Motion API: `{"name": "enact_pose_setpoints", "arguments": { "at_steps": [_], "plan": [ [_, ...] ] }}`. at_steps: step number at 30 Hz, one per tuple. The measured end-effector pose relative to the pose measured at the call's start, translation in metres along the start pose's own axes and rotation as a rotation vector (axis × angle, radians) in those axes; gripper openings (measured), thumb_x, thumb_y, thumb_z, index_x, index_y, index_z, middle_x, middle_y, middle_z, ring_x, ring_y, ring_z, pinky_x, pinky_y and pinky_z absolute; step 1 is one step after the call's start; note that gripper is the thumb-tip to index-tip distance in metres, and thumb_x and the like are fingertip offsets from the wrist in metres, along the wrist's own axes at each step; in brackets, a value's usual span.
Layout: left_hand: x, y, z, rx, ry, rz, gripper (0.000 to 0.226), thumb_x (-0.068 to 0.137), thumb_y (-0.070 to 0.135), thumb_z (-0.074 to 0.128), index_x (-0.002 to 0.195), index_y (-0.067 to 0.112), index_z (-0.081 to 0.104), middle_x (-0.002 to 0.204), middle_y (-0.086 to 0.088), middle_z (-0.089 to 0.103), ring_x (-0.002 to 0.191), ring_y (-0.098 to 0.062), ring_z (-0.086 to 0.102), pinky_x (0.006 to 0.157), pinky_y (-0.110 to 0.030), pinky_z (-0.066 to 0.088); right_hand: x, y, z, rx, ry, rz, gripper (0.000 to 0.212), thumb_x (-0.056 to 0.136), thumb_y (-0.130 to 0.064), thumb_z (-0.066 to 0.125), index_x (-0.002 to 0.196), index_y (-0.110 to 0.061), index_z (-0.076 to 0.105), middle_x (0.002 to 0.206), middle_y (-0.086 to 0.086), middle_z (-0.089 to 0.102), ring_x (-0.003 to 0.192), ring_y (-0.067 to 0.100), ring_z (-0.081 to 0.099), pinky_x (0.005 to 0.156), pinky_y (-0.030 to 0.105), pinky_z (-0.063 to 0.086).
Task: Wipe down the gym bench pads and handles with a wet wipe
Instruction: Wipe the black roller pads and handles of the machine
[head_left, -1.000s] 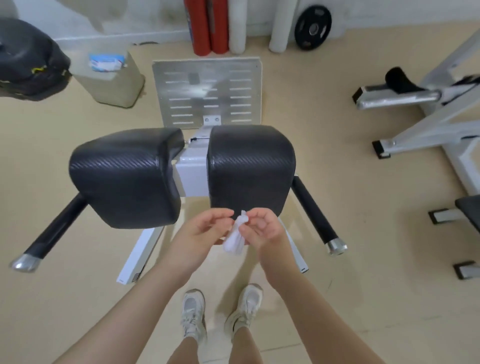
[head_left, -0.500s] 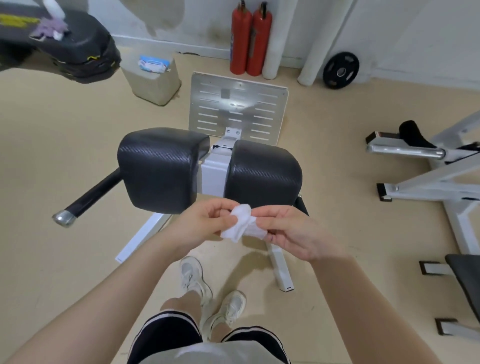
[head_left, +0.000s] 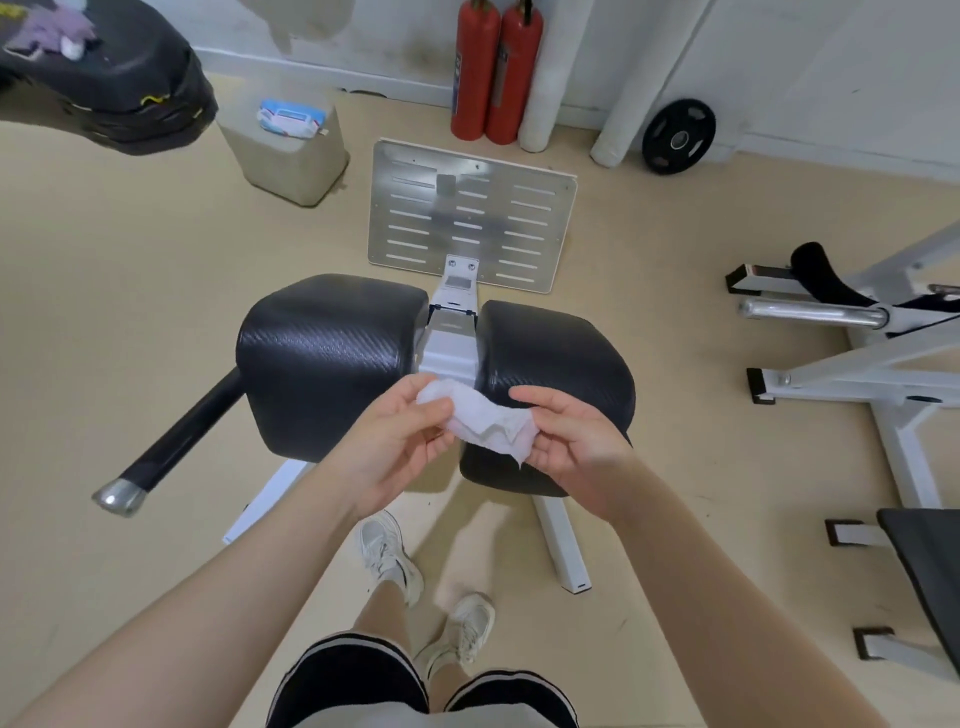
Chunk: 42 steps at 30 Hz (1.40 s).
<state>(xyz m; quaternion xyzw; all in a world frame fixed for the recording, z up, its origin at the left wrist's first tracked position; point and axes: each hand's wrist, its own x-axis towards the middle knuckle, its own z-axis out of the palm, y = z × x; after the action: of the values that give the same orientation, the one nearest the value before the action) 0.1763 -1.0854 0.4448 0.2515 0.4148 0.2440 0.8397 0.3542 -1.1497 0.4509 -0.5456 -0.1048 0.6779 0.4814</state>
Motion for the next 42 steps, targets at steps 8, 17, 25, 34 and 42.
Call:
{"name": "enact_pose_setpoints", "arguments": {
  "at_steps": [8,17,25,34,42],
  "plan": [
    [0.039,0.059,-0.012,0.413,-0.031,0.068,0.018,0.086,0.002,0.056,0.093,0.017,0.063,0.088,-0.001,0.062,0.080,-0.014,0.056,0.077,-0.027,0.047,0.048,-0.026,0.040,-0.244,-0.055,0.139,0.010,0.090,-0.011,0.054,0.090,-0.002,0.056,0.086,0.006,0.058,0.077,0.014,0.056,0.068,0.021,0.050],
    [0.067,0.067,-0.015,1.075,0.076,0.549,0.041,0.084,0.011,0.064,0.121,0.020,0.052,0.097,0.014,0.055,0.084,-0.002,0.054,0.072,0.000,0.038,0.097,-0.031,0.072,-0.379,0.329,-0.052,0.017,0.091,-0.012,0.053,0.098,-0.011,0.068,0.096,0.017,0.068,0.092,0.027,0.064,0.088,0.039,0.053],
    [0.084,0.052,-0.012,0.951,-0.025,0.327,0.052,0.091,0.014,0.053,0.136,0.032,0.034,0.122,0.025,0.048,0.111,0.002,0.047,0.087,-0.008,0.034,0.132,-0.065,0.027,-0.522,0.127,-0.198,0.019,0.087,0.005,0.054,0.084,-0.010,0.066,0.071,0.005,0.068,0.059,0.014,0.058,0.054,0.021,0.048],
    [0.132,0.044,-0.009,0.970,0.205,0.033,0.032,0.089,0.032,0.057,0.112,0.011,0.062,0.104,-0.003,0.067,0.095,-0.013,0.061,0.087,-0.020,0.046,0.211,-0.093,-0.007,-1.765,-0.811,-0.276,0.036,0.086,0.004,0.047,0.103,-0.017,0.071,0.105,-0.003,0.070,0.091,0.001,0.057,0.089,0.019,0.044],
    [0.167,0.008,-0.002,0.971,0.261,-0.141,0.042,0.074,0.049,0.069,0.075,0.009,0.054,0.076,-0.005,0.056,0.071,-0.014,0.052,0.073,-0.021,0.042,0.291,-0.091,-0.013,-2.026,-1.098,-0.215,0.050,0.081,0.006,0.039,0.116,-0.020,0.065,0.122,-0.001,0.063,0.113,0.023,0.054,0.099,0.035,0.041]
  ]
}}
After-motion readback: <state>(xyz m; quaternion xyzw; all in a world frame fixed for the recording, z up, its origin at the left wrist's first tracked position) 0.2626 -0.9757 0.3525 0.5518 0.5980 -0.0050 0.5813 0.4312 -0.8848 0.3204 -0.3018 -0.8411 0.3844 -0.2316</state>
